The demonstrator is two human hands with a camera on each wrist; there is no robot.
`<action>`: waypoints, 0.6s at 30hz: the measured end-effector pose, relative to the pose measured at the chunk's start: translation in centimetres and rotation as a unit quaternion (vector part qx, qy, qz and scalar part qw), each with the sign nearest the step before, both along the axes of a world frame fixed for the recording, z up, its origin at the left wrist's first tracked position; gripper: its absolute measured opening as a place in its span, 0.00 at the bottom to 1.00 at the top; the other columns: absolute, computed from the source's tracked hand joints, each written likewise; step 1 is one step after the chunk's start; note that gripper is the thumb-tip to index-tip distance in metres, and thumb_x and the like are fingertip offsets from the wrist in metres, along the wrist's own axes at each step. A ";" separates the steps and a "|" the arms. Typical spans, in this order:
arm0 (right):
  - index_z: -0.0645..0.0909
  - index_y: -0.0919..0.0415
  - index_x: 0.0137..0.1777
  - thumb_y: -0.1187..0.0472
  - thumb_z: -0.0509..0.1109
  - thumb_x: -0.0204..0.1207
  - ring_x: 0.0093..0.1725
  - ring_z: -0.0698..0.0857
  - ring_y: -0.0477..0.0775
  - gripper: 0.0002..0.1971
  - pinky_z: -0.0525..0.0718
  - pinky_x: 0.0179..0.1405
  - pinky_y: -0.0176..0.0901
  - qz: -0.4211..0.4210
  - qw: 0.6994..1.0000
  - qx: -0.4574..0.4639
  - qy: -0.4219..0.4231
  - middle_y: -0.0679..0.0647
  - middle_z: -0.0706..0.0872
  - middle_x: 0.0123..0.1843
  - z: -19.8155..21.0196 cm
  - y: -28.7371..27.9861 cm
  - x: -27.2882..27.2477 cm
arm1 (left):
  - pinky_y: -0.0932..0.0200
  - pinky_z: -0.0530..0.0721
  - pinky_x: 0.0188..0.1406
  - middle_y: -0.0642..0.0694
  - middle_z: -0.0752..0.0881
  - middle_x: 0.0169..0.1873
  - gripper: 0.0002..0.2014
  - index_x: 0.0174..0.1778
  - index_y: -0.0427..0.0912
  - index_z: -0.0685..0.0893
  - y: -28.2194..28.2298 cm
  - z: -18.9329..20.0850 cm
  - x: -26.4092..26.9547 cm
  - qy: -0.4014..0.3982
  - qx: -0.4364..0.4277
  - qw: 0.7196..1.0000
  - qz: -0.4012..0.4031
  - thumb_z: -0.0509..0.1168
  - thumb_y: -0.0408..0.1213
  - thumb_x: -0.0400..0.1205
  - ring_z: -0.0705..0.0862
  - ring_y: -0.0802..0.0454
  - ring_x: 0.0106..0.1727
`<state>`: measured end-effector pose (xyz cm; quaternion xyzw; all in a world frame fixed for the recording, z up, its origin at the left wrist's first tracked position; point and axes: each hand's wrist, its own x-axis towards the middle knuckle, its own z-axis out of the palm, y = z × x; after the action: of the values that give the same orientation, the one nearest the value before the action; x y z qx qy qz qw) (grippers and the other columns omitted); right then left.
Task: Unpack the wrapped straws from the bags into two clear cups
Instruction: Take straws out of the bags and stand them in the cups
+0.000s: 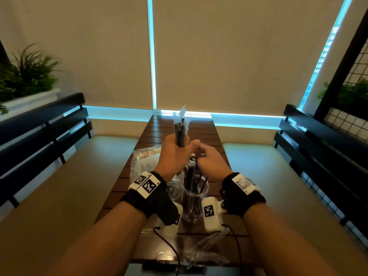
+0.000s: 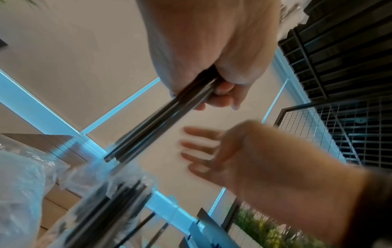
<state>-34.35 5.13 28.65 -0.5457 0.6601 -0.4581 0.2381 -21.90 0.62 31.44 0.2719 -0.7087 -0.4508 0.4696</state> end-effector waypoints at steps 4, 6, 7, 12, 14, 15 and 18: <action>0.85 0.42 0.54 0.49 0.53 0.81 0.60 0.85 0.43 0.17 0.80 0.66 0.50 -0.129 0.957 -0.250 -0.066 0.42 0.88 0.57 7.3 2.2 0.3 | 0.56 0.75 0.32 0.54 0.69 0.19 0.24 0.22 0.48 0.67 -1.2 -1.9 0.0 -0.080 -0.021 0.996 0.022 0.74 0.35 0.77 0.69 0.56 0.24; 0.83 0.45 0.60 0.47 0.48 0.82 0.62 0.84 0.42 0.22 0.79 0.65 0.45 -0.089 0.956 -0.280 0.017 0.44 0.87 0.61 9.4 2.8 1.2 | 0.69 0.70 0.26 0.56 0.69 0.19 0.24 0.21 0.49 0.68 -0.9 -2.2 -0.3 -0.113 -0.044 0.992 0.032 0.73 0.33 0.78 0.68 0.61 0.21; 0.83 0.47 0.63 0.48 0.47 0.82 0.63 0.83 0.44 0.23 0.79 0.65 0.46 -0.073 0.959 -0.254 0.100 0.46 0.87 0.62 9.9 2.8 1.6 | 0.72 0.69 0.25 0.56 0.71 0.19 0.23 0.22 0.50 0.69 -0.9 -2.3 -0.6 -0.124 -0.055 0.990 0.029 0.73 0.32 0.78 0.70 0.63 0.21; 0.89 0.54 0.49 0.42 0.45 0.82 0.44 0.88 0.48 0.31 0.85 0.53 0.50 -0.067 0.952 -0.154 0.257 0.50 0.91 0.43 7.9 1.7 4.0 | 0.48 0.85 0.57 0.33 0.87 0.55 0.14 0.61 0.31 0.82 0.7 -0.4 -1.7 -0.126 -0.099 0.987 -0.007 0.70 0.25 0.79 0.86 0.41 0.57; 0.88 0.56 0.51 0.44 0.49 0.84 0.42 0.88 0.45 0.27 0.86 0.50 0.46 -0.060 0.950 -0.187 0.243 0.49 0.91 0.42 7.6 1.8 4.2 | 0.52 0.83 0.60 0.34 0.86 0.60 0.18 0.65 0.29 0.80 0.6 -0.5 -1.6 -0.115 -0.116 0.987 -0.010 0.69 0.24 0.78 0.84 0.38 0.61; 0.87 0.56 0.54 0.46 0.53 0.84 0.43 0.87 0.42 0.23 0.85 0.49 0.40 -0.045 0.952 -0.212 0.216 0.48 0.91 0.43 7.7 2.0 4.0 | 0.50 0.85 0.58 0.34 0.87 0.56 0.15 0.62 0.29 0.81 0.6 -0.4 -1.6 -0.126 -0.129 0.984 0.000 0.69 0.26 0.79 0.86 0.38 0.58; 0.81 0.52 0.63 0.45 0.67 0.77 0.48 0.85 0.40 0.18 0.82 0.47 0.32 -0.030 0.955 -0.268 0.122 0.44 0.87 0.49 7.8 2.7 3.6 | 0.41 0.89 0.39 0.40 0.90 0.39 0.05 0.46 0.38 0.85 -0.8 -0.7 -1.6 -0.104 -0.122 0.987 0.024 0.66 0.35 0.81 0.89 0.43 0.41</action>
<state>-30.77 7.87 36.46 -0.6212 0.5528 -0.5553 -0.0128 -23.51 -0.16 30.72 0.2749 -0.7968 -0.3190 0.4333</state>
